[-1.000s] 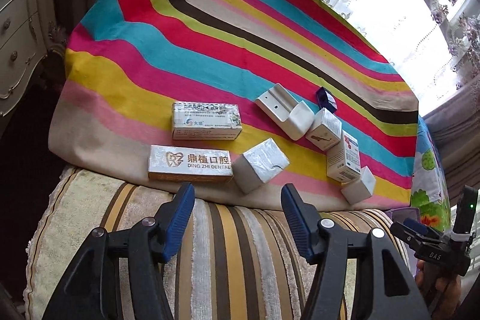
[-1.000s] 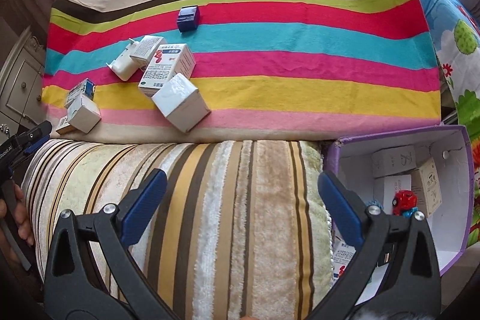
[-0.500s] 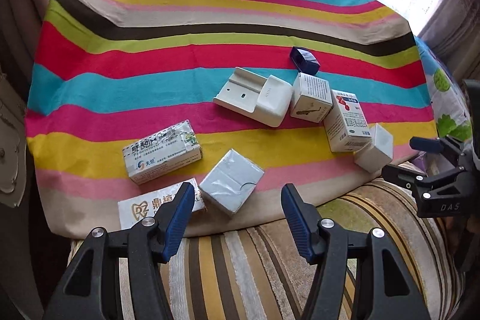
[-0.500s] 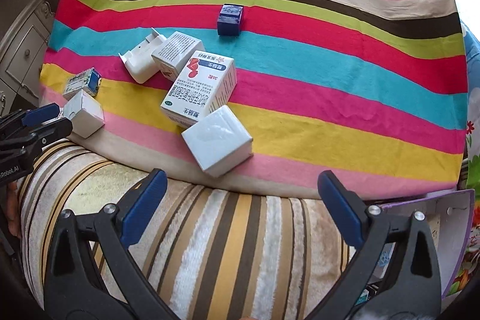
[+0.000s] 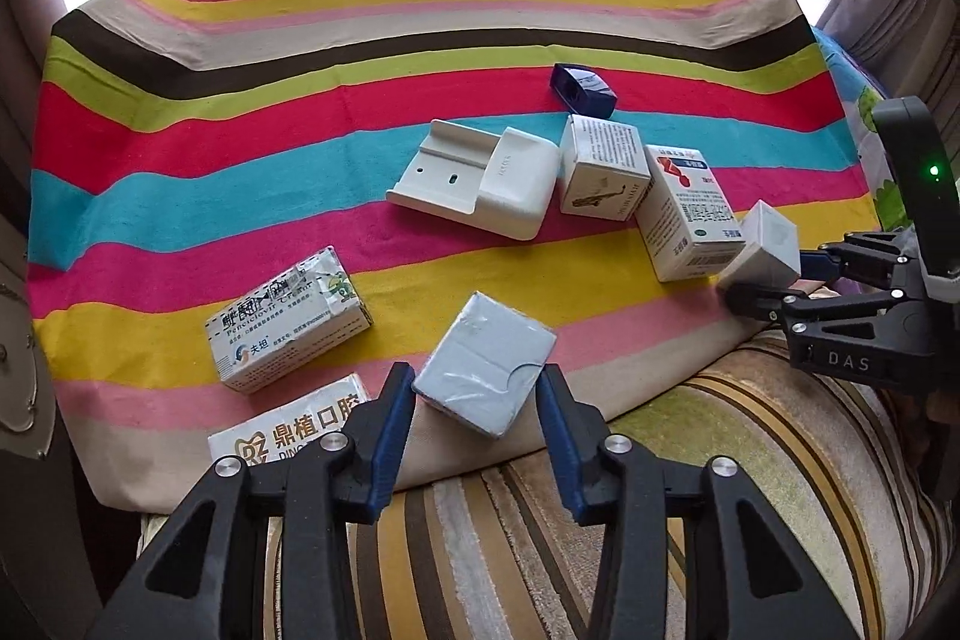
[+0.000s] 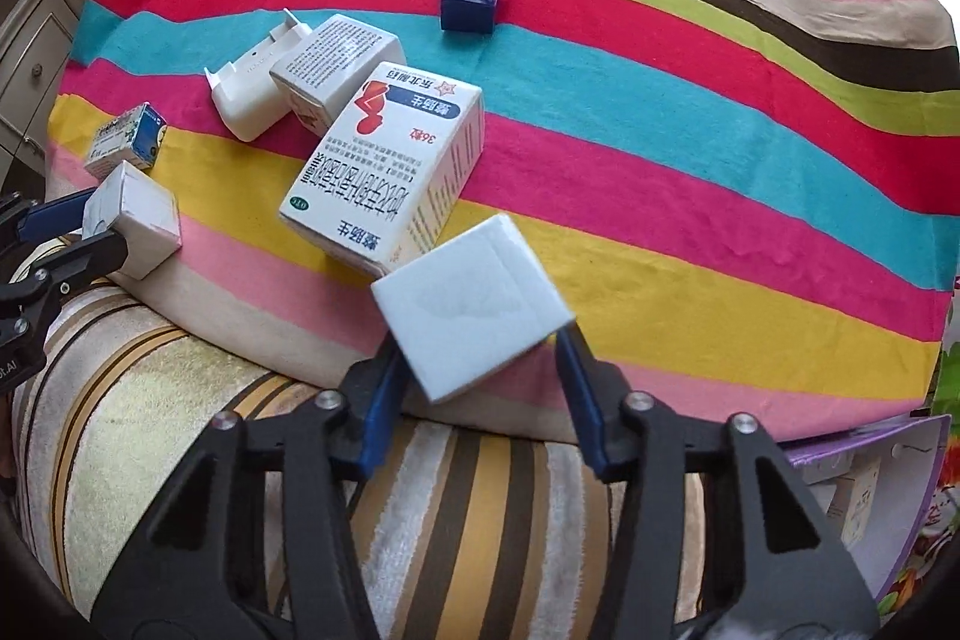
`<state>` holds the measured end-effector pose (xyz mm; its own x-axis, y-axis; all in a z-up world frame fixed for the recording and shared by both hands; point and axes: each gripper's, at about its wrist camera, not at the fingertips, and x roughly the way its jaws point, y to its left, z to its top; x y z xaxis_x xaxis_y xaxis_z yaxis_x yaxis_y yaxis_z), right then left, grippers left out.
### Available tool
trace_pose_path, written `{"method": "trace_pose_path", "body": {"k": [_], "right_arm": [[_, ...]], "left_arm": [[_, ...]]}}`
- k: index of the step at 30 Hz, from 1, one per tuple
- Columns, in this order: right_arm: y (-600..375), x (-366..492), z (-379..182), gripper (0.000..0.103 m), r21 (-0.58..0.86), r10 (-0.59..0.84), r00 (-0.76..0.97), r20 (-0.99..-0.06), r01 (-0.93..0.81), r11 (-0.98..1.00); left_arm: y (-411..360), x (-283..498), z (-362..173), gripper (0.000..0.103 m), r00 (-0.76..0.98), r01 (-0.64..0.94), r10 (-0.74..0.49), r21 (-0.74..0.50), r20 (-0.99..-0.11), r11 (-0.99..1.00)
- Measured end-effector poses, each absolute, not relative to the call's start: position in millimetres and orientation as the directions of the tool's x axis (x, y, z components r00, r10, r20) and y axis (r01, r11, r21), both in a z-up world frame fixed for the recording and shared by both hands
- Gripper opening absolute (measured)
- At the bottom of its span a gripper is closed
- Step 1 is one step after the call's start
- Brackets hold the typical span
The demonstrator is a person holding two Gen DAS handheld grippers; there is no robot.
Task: Organize rigid objects
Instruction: 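Grasp the white cube box with the right tool while the left tool grasps the silver-wrapped box, then carry the white cube box and the silver-wrapped box over the purple box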
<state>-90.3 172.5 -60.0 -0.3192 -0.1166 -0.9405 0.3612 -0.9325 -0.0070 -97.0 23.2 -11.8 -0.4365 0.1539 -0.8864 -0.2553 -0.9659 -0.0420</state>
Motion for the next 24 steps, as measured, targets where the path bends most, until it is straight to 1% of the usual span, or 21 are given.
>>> {"method": "trace_pose_path", "body": {"k": [5, 10, 18, 24], "right_arm": [[176, -80, -55, 0.05, -0.007, -0.129, -0.352, -0.927, 0.359, -0.933], [184, -64, -41, 0.05, -0.011, -0.136, -0.408, -0.903, 0.338, -0.941], [209, -46, -21, 0.05, 0.066, -0.191, -0.453, -0.871, 0.278, -0.958], [231, -34, -13, 0.05, 0.124, -0.225, -0.469, -0.854, 0.236, -0.964]], "left_arm": [[28, -91, -5, 0.043, -0.47, -0.263, 0.148, -0.021, -0.87, -0.964], [33, -81, 4, 0.043, -0.484, -0.252, 0.187, -0.068, -0.855, -0.965], [53, -68, 25, 0.043, -0.523, -0.246, 0.232, -0.116, -0.82, -0.962], [88, -60, 33, 0.043, -0.509, -0.301, 0.292, -0.15, -0.81, -0.942]]}}
